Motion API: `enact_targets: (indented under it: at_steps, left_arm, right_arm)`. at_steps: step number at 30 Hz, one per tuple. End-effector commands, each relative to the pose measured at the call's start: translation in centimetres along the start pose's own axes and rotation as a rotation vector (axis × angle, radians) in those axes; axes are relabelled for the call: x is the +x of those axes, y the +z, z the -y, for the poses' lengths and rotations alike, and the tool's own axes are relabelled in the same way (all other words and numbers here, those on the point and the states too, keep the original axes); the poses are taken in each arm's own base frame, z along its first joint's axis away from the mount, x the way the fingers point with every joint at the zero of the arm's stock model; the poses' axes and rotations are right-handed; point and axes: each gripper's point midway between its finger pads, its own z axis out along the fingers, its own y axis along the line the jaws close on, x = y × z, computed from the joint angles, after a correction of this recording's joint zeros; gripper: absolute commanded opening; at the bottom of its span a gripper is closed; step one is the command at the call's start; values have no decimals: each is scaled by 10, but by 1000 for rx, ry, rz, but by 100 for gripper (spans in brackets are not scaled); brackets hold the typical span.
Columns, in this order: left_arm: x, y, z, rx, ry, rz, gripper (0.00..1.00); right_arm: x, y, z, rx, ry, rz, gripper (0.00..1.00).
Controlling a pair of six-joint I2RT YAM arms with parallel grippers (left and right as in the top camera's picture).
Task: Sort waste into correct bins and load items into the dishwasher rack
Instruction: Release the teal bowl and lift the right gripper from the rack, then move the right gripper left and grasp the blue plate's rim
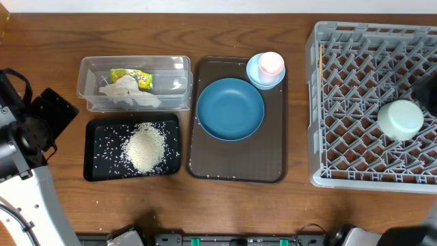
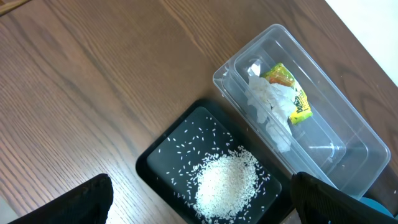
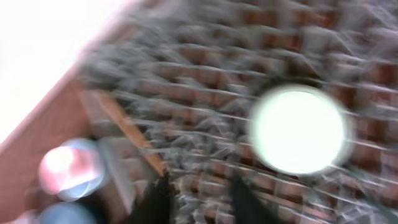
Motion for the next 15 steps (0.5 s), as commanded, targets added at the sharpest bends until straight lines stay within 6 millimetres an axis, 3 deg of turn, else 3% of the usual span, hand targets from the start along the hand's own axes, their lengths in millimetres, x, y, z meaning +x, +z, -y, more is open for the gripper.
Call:
enact_targets:
  at_steps: [1,2,8,11,15]
  left_arm:
    - [-2,0,-2,-10,-1,7,93]
    - [-2,0,-2,-10,-1,7,93]
    - [-2,0,-2,-10,-1,7,93]
    - [-2,0,-2,-10,-1,7,93]
    - [-2,0,-2,-10,-1,7,93]
  right_arm:
    - [18,-15,-76,-308,-102,-49,92]
    - [21,-17,-90,-355,-129,-55,99]
    - [66,-10,-170,-519,-308,-132,99]
    - [107,-1,-217,-603,-533,-159,91]
    - [164,18,-258,-573,-757,-167,88]
